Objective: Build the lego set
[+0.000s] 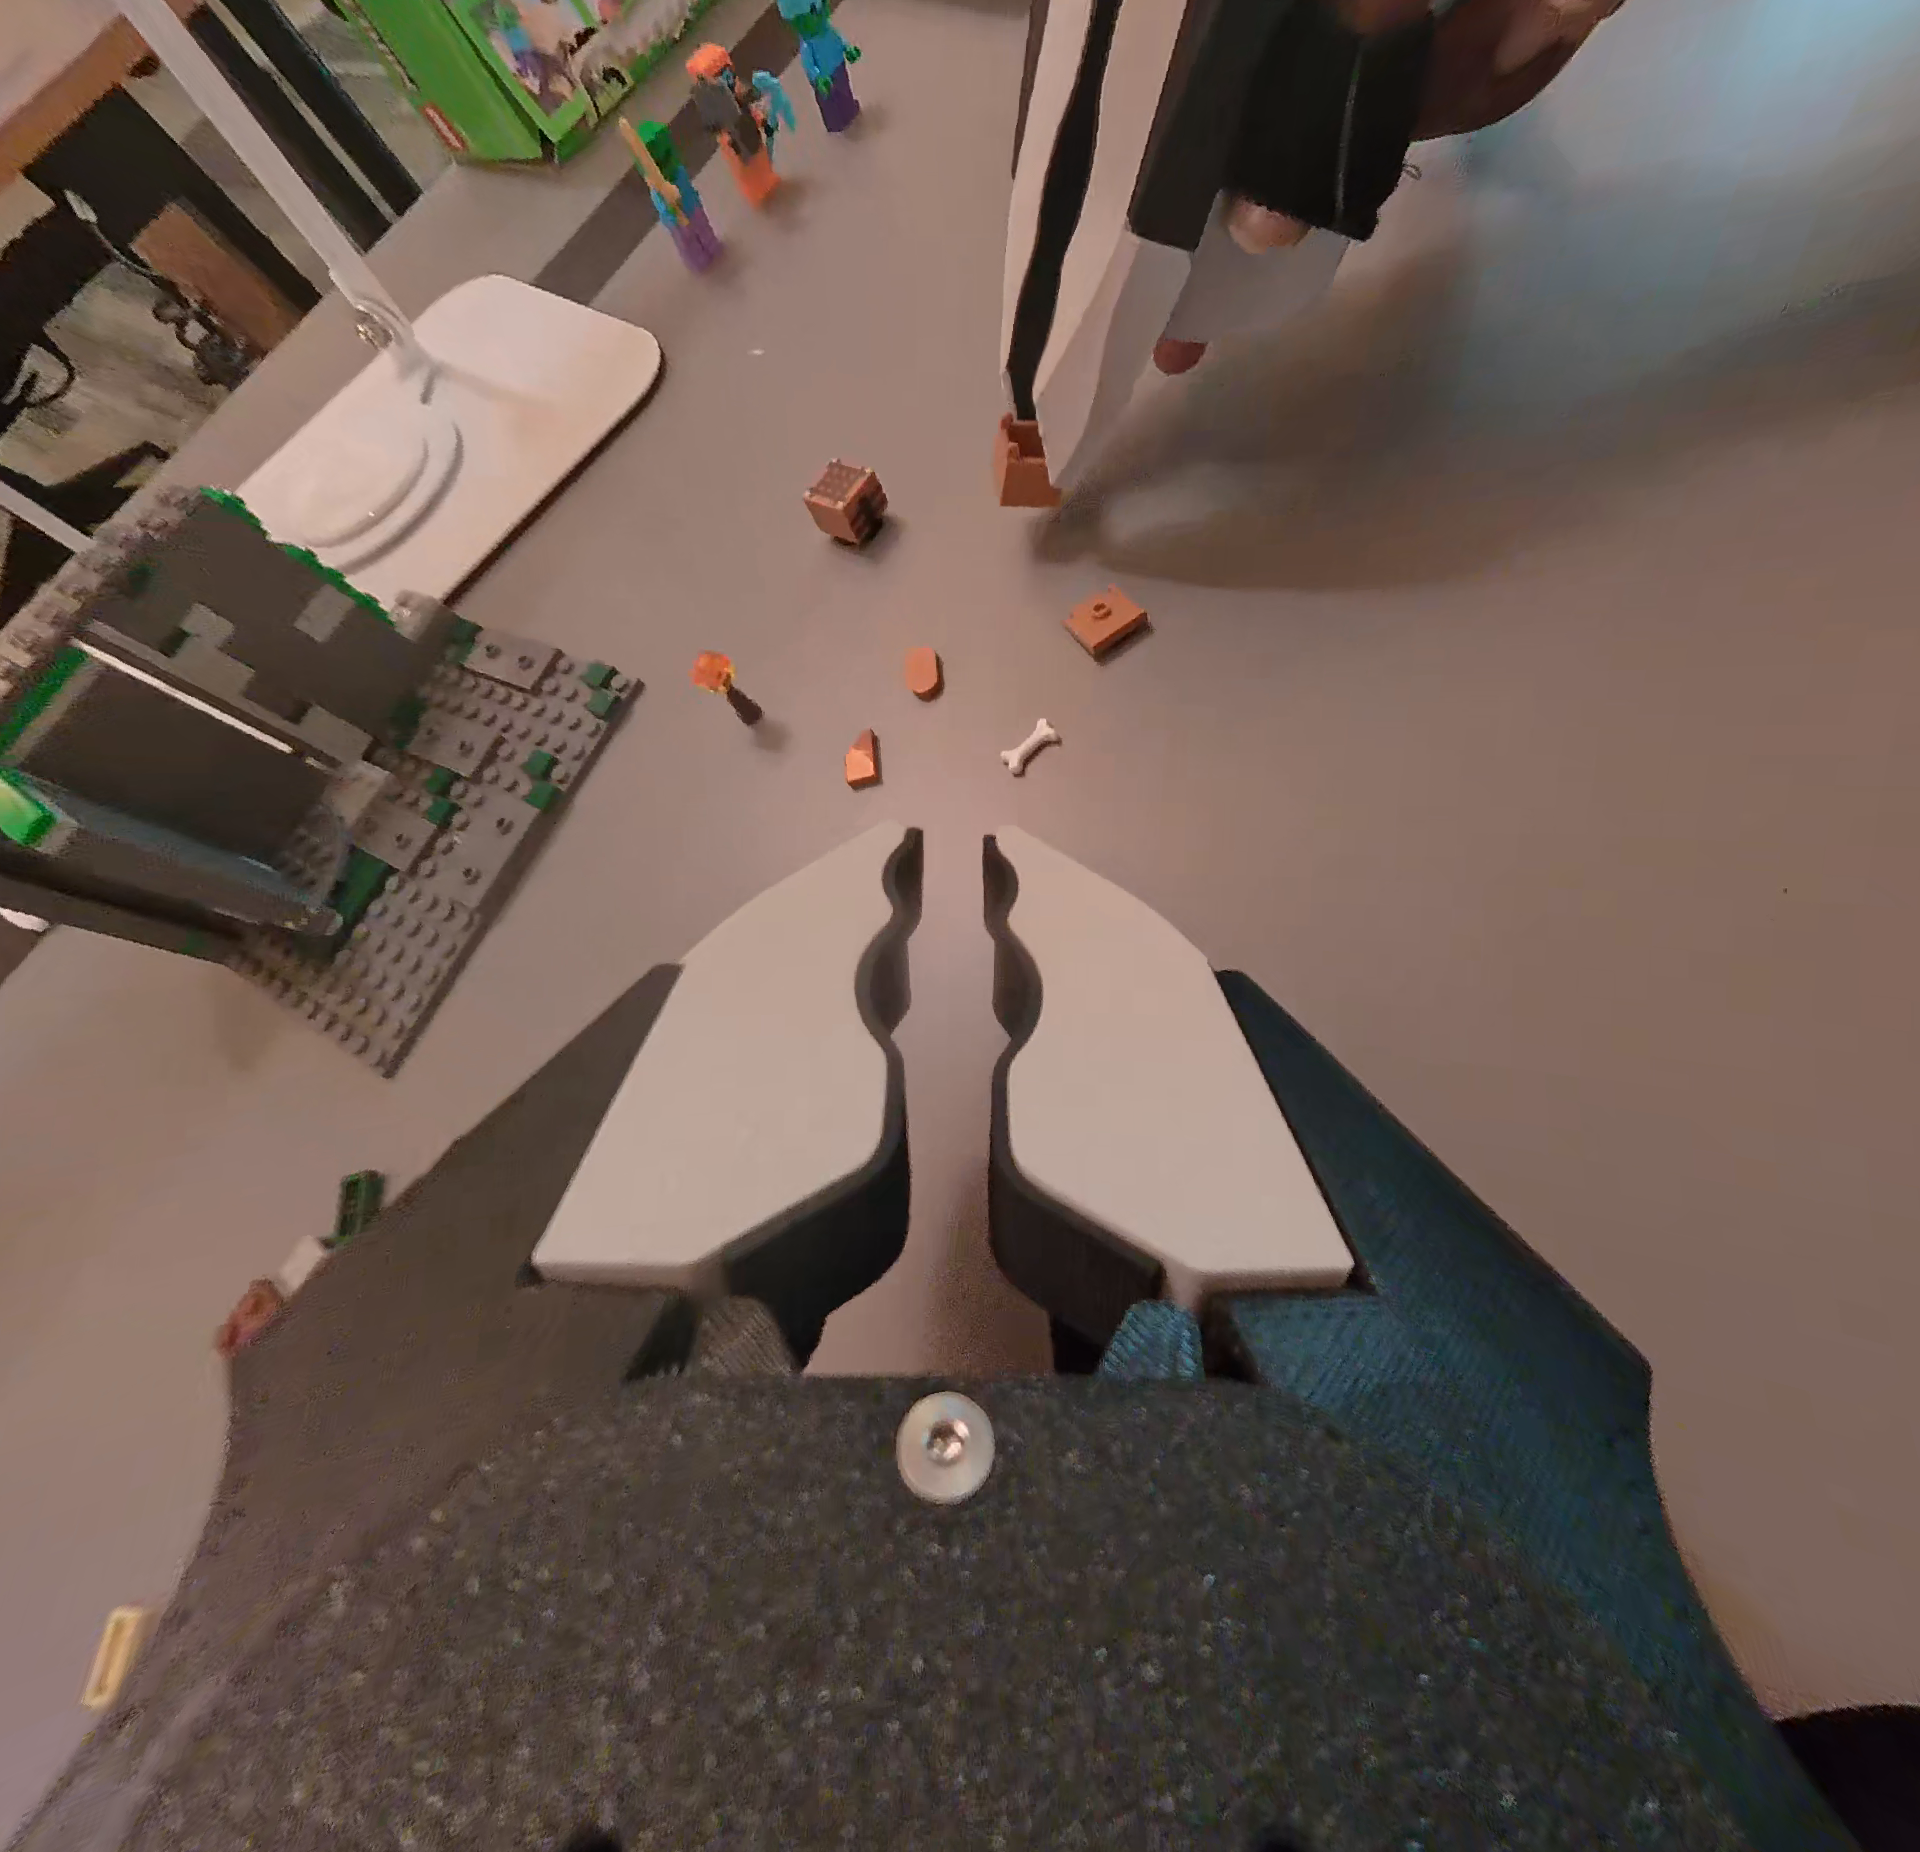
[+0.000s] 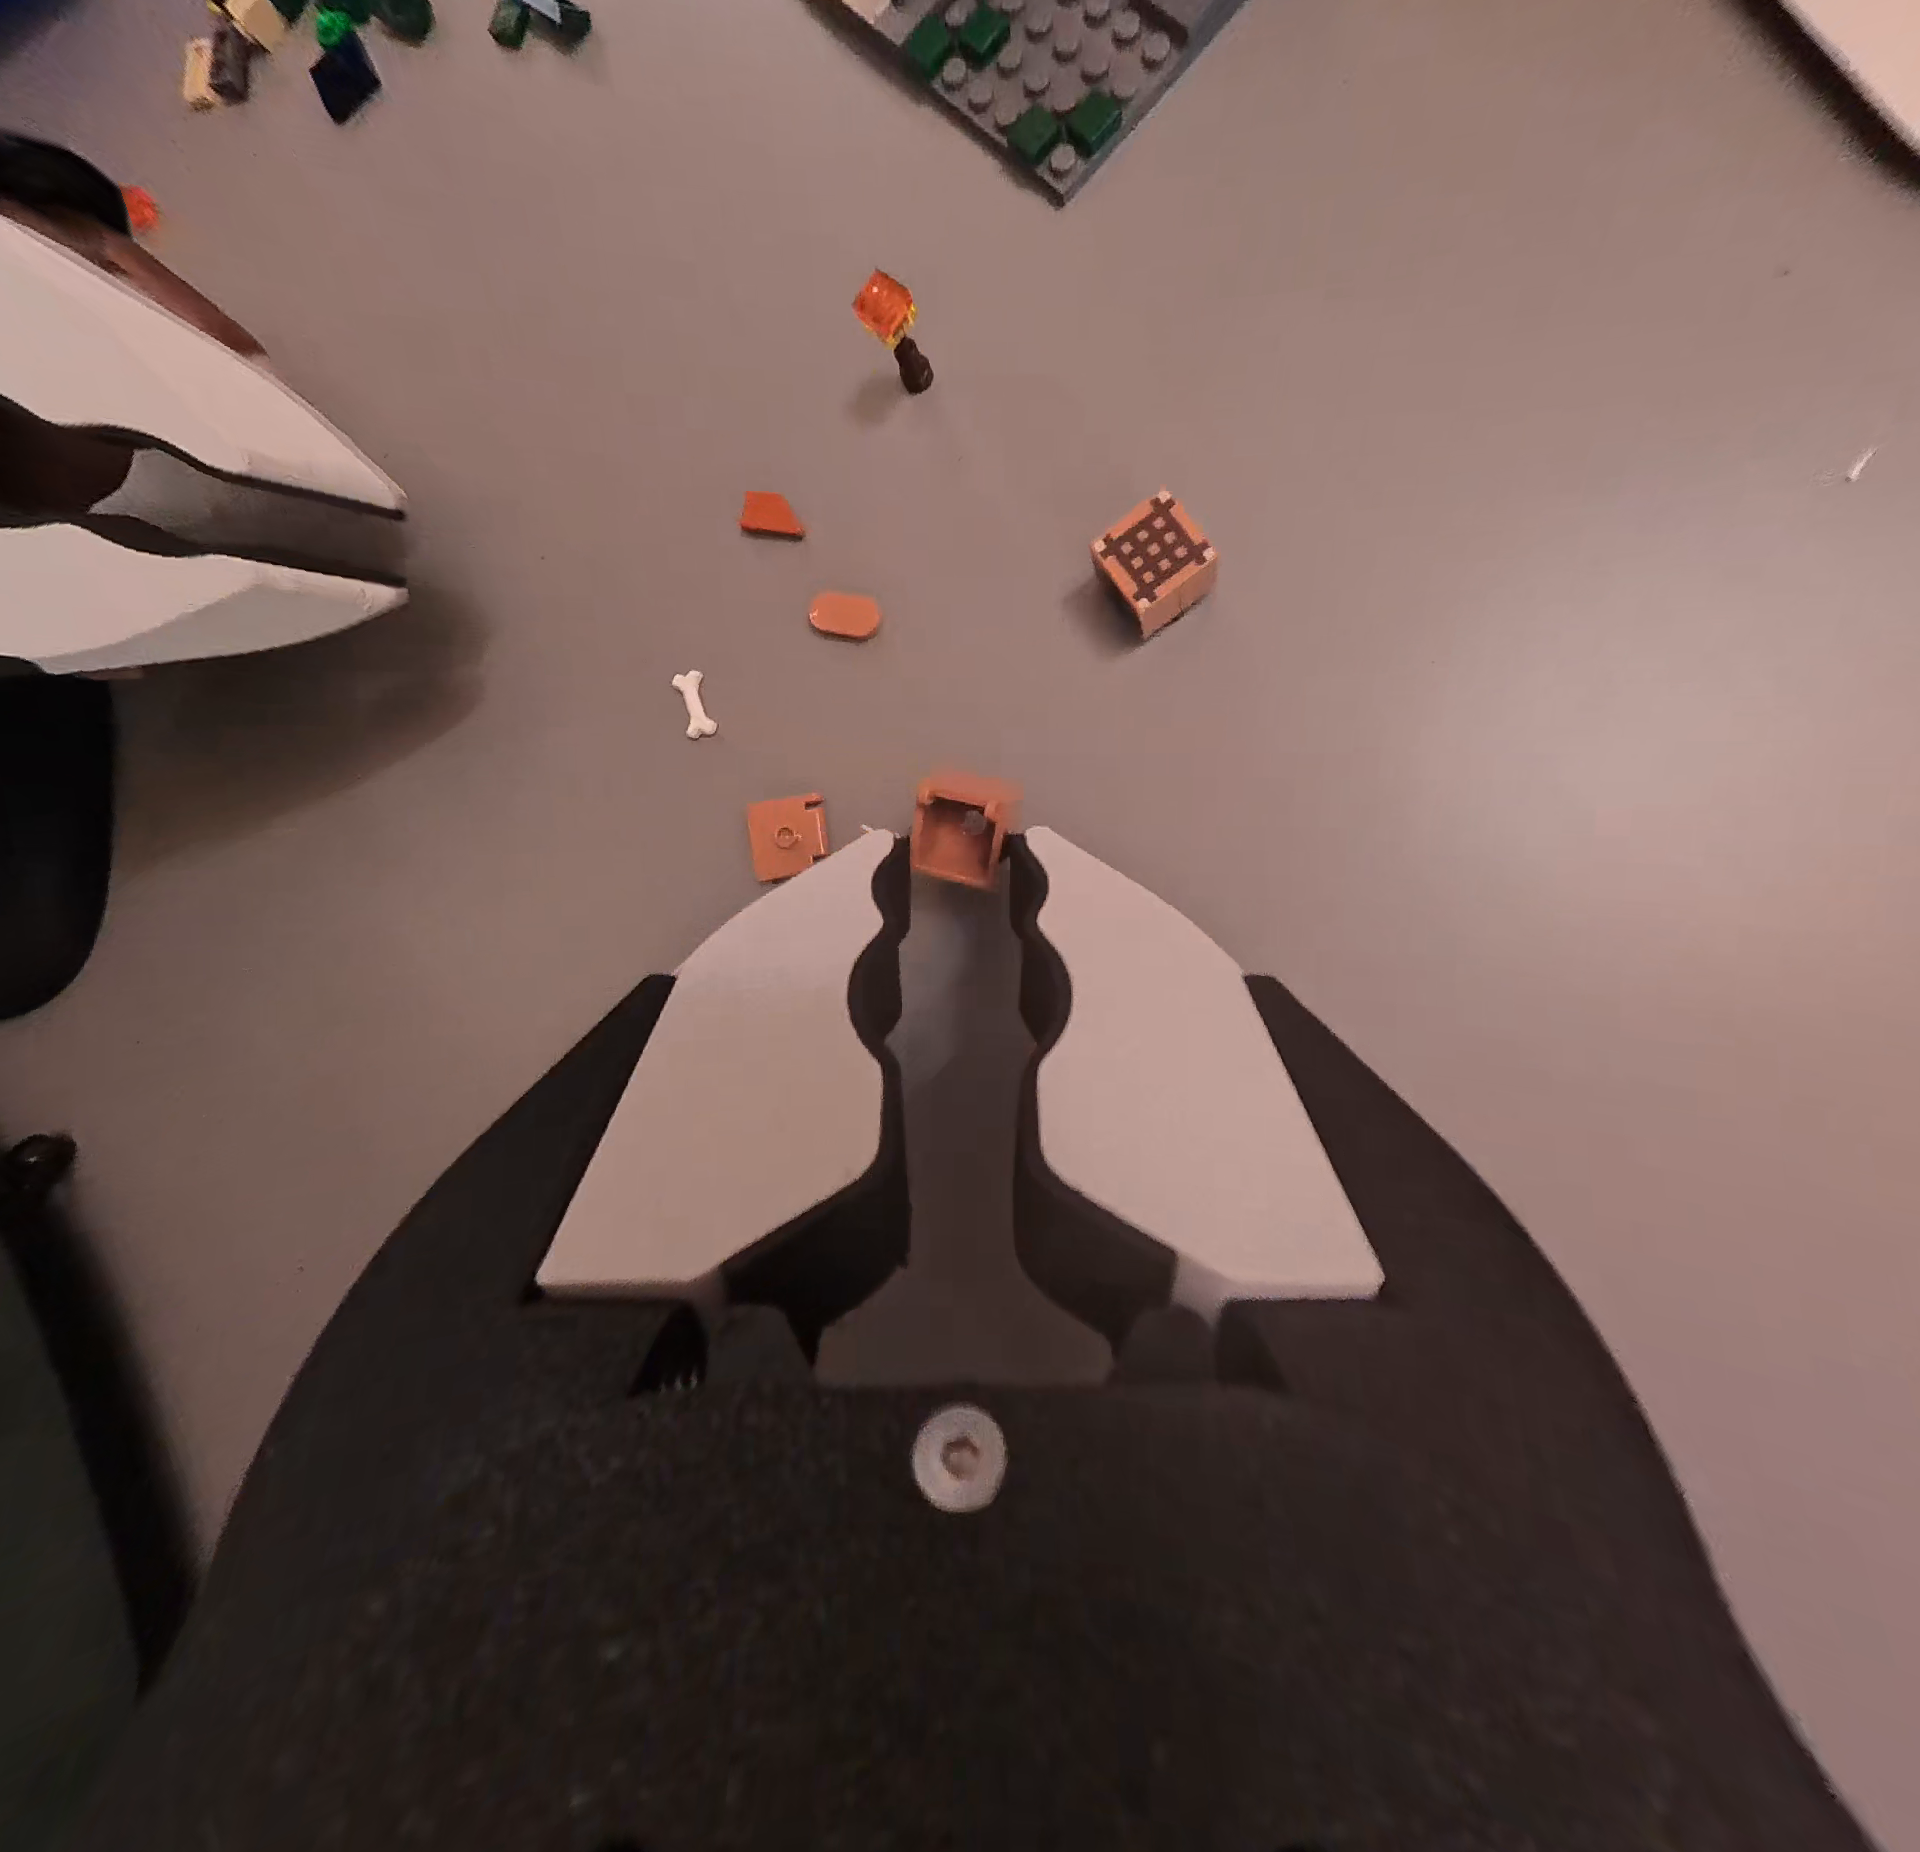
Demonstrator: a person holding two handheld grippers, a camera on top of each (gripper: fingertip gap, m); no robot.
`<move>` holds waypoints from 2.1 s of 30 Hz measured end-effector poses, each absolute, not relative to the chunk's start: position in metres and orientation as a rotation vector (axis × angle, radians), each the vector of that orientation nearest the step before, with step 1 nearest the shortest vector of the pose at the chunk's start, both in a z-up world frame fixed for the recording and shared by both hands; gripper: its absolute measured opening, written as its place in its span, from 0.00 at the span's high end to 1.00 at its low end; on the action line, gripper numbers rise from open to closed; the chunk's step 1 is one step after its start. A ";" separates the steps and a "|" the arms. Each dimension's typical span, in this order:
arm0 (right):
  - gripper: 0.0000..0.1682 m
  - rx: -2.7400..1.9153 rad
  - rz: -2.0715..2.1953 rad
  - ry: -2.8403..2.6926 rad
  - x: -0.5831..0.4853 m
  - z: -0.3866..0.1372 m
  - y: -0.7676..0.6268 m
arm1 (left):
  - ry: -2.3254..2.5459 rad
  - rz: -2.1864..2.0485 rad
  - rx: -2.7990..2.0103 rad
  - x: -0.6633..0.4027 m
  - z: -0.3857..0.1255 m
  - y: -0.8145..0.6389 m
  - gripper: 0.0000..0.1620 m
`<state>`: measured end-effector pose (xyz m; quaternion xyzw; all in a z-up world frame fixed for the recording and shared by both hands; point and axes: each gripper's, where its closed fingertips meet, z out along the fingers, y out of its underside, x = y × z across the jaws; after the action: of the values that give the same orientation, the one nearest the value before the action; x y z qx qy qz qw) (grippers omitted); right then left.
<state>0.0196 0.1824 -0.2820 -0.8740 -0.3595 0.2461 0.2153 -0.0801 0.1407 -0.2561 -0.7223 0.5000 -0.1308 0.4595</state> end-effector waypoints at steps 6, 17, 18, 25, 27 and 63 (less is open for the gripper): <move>0.86 -2.470 0.677 -0.926 0.017 -0.287 0.180 | 1.239 -0.370 -1.826 -0.081 -0.271 0.140 0.94; 0.87 -2.250 0.755 -0.936 0.030 -0.267 0.173 | 1.251 -0.365 -1.824 -0.081 -0.275 0.141 0.94; 0.87 -2.250 0.746 -0.940 0.032 -0.269 0.172 | 1.246 -0.361 -1.823 -0.081 -0.275 0.142 0.94; 0.93 -2.209 0.585 -0.983 0.027 -0.283 0.176 | 1.194 -0.338 -1.812 -0.083 -0.271 0.149 0.97; 0.94 -2.203 0.581 -0.996 0.023 -0.283 0.174 | 1.193 -0.323 -1.813 -0.084 -0.272 0.150 0.97; 1.00 -1.633 0.634 -0.562 0.039 -0.187 0.175 | 0.769 -0.419 -1.665 -0.115 -0.210 0.177 1.00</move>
<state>0.0388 0.1752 -0.1871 -0.7060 -0.2430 0.2741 0.6061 -0.1150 0.1768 -0.2099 -0.7149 0.3302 -0.1798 0.5895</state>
